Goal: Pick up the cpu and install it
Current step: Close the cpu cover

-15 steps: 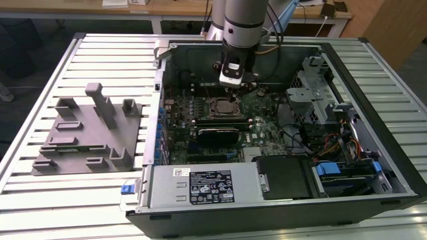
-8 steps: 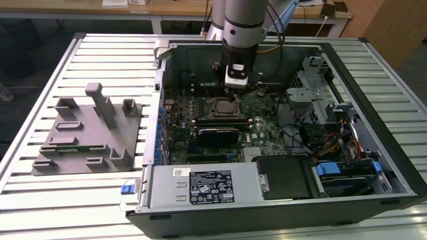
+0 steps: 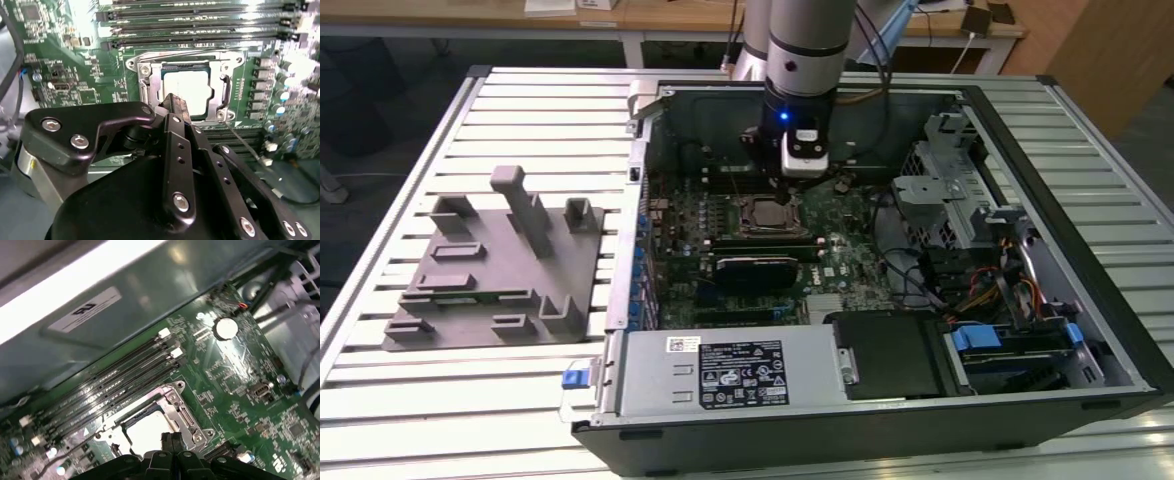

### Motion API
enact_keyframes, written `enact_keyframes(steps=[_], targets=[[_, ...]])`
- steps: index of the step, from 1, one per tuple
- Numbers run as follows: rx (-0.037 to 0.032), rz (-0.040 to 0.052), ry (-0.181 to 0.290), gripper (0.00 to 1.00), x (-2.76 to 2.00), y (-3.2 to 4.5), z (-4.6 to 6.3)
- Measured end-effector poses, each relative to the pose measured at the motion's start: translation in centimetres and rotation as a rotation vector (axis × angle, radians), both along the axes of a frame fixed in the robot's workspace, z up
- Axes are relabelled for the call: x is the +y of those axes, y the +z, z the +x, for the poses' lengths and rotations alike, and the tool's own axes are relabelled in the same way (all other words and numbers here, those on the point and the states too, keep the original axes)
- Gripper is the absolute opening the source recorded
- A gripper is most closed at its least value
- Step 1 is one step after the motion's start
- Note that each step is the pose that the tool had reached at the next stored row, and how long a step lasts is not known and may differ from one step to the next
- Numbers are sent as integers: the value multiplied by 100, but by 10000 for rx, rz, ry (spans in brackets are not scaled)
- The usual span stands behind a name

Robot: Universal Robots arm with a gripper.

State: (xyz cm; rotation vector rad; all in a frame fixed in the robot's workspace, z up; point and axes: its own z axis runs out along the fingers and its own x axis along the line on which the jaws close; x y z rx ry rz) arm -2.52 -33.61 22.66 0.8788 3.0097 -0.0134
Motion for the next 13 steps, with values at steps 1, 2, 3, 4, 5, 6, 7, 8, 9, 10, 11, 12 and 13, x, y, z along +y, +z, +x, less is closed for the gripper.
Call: enact_keyframes(steps=[1,2,3,4,5,6,7,8,9,10,11,12,13], targets=[[0,0,180,11,0,0,0],[0,0,359,11,0,0,0],[0,1,546,11,0,-1,0],[0,0,724,11,0,-1,0],[0,-1,905,11,0,-1,0],[0,0,1084,11,0,-2,0],[0,-3,1275,11,0,-2,0],[1,-5,1457,11,-1,-2,0],[1,-7,1634,11,0,-3,0],[0,-9,1815,11,0,-5,0],[0,-12,1994,11,0,-6,0],[1,-16,2175,11,0,-6,0],[1,-20,2354,11,0,-7,0]])
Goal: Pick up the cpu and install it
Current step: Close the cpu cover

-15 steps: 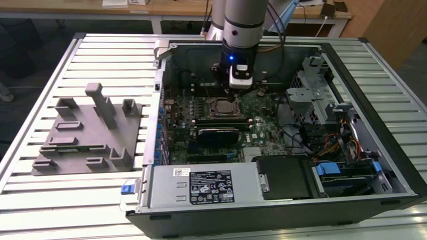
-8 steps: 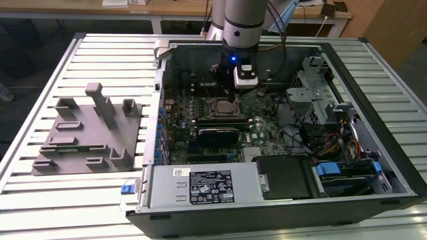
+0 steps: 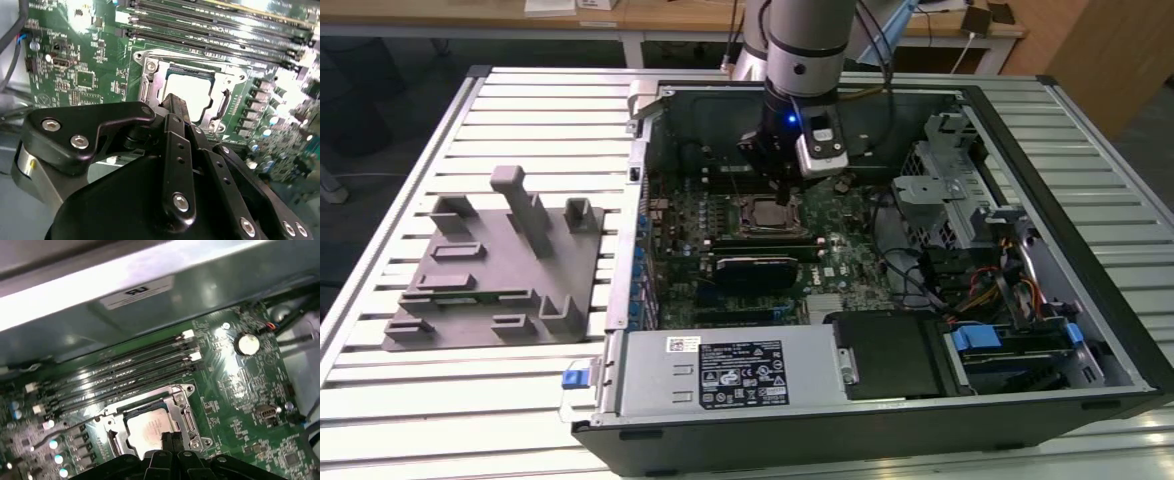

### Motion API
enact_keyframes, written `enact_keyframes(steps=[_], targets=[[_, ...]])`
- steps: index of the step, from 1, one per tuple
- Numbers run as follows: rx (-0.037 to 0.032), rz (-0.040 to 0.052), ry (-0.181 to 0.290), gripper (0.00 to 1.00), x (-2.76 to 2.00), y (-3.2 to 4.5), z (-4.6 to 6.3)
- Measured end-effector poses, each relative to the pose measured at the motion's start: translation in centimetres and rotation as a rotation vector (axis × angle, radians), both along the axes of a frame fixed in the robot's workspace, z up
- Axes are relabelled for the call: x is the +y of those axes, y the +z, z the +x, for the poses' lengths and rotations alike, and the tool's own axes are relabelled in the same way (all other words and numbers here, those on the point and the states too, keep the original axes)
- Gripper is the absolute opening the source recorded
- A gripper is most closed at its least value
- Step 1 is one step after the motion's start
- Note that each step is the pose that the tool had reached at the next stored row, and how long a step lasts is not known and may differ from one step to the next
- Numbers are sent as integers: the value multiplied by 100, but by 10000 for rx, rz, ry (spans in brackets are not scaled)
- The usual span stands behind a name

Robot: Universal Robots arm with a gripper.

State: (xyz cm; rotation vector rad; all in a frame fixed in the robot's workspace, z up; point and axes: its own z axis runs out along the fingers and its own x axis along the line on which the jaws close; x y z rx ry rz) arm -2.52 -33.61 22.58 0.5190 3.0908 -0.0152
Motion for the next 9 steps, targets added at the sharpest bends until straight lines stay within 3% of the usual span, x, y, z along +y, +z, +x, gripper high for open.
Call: enact_keyframes(steps=[9], targets=[[1,-35,1626,11,0,-9,0]])
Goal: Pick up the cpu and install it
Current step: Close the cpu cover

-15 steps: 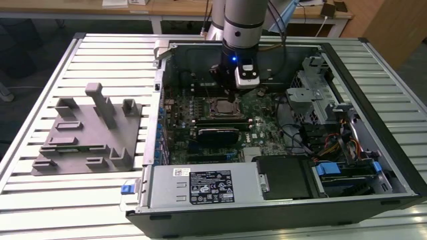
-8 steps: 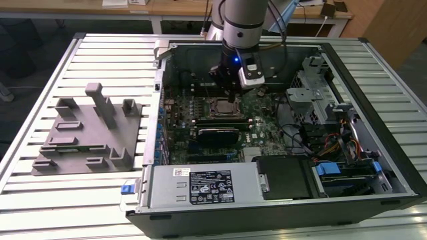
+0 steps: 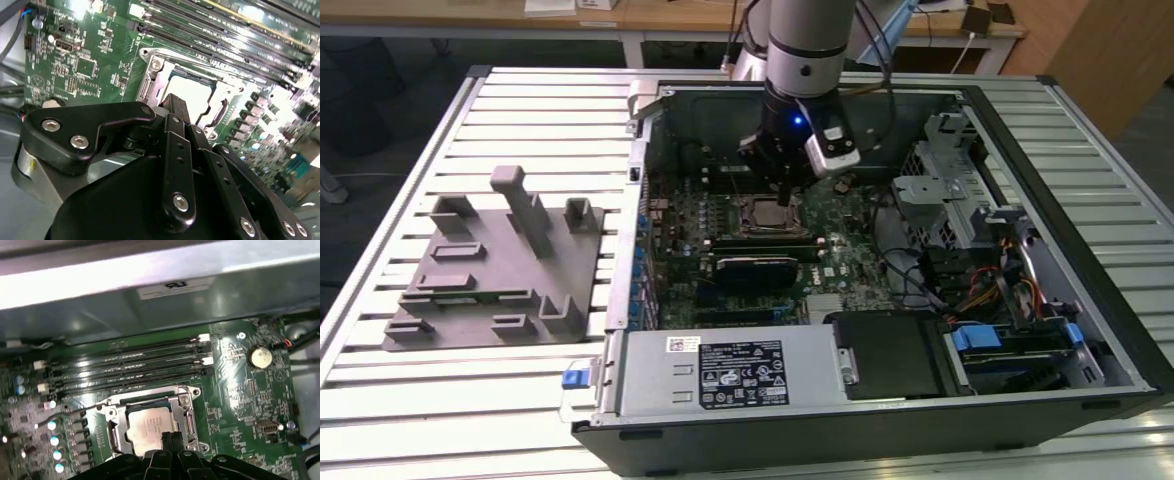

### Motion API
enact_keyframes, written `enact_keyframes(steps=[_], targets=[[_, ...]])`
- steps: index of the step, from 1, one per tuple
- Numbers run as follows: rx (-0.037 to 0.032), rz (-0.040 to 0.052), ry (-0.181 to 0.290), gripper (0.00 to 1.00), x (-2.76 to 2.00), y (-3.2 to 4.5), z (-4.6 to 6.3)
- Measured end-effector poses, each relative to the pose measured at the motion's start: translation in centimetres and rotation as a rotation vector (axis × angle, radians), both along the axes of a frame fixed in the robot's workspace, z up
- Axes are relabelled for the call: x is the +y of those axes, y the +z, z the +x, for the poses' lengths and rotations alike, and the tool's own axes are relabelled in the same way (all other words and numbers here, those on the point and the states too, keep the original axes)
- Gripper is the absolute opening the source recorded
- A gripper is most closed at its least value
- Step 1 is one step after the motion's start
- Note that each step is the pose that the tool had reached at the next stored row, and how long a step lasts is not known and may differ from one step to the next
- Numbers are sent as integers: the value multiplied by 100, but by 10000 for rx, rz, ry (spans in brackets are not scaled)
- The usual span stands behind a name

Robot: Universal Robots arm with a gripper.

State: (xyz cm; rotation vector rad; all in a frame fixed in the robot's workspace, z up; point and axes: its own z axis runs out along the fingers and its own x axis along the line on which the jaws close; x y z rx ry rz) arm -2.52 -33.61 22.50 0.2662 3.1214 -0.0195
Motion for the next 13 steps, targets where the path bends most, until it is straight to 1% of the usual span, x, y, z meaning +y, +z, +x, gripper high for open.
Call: enact_keyframes(steps=[5,6,10,13], targets=[[0,-53,836,11,0,-3,0],[1,-62,896,11,0,-3,0],[1,-65,896,11,0,-4,-3],[-4,-64,898,11,0,-12,-26]])
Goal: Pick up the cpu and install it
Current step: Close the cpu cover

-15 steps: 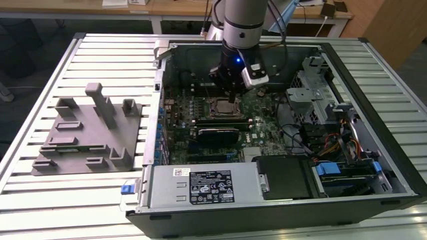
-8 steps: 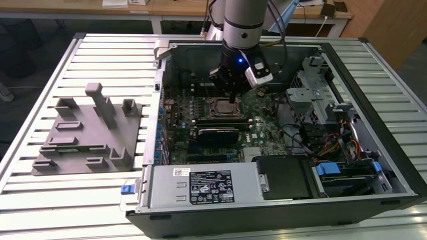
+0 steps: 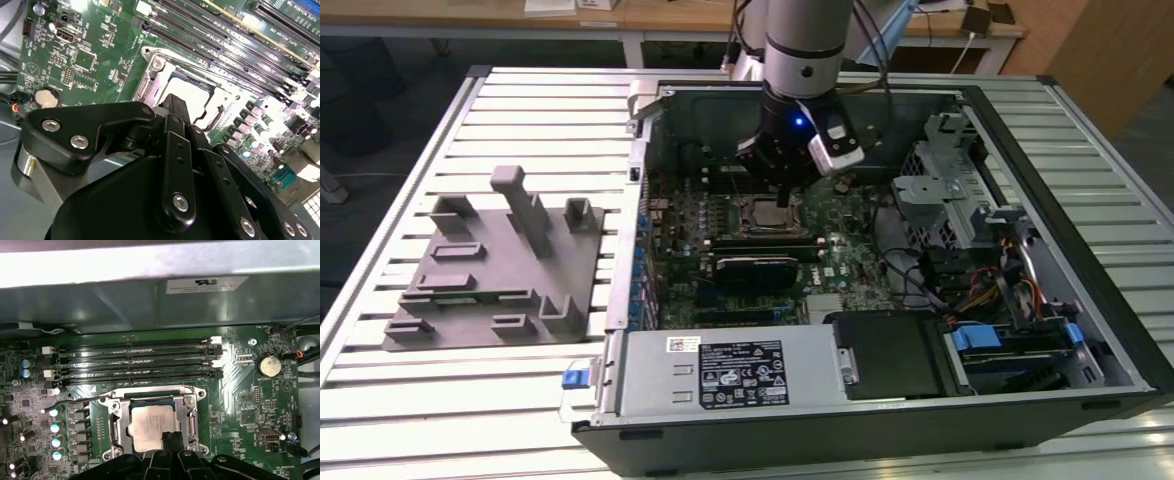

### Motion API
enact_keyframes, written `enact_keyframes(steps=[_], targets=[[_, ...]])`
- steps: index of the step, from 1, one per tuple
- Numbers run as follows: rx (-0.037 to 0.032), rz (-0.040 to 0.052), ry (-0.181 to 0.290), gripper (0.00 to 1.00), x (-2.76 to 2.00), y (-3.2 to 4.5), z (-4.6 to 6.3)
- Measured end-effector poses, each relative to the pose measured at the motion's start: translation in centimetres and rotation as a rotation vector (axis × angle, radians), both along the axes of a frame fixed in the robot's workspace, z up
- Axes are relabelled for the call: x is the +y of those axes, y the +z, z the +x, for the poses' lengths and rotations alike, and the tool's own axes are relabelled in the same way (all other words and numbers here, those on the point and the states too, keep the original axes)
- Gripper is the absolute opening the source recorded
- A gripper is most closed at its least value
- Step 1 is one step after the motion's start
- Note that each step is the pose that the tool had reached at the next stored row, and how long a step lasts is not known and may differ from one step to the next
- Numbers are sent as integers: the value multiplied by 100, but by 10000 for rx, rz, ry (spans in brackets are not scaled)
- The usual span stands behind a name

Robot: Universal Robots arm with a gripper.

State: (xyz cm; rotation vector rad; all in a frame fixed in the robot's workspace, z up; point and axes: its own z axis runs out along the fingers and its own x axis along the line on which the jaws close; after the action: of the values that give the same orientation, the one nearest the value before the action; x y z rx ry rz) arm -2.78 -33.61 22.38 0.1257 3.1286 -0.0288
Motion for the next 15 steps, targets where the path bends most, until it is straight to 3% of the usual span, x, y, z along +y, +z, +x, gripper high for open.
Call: enact_keyframes(steps=[8,15], targets=[[-5,0,1,11,-2,-53,-83],[-5,0,-1,11,-2,-106,-229]])
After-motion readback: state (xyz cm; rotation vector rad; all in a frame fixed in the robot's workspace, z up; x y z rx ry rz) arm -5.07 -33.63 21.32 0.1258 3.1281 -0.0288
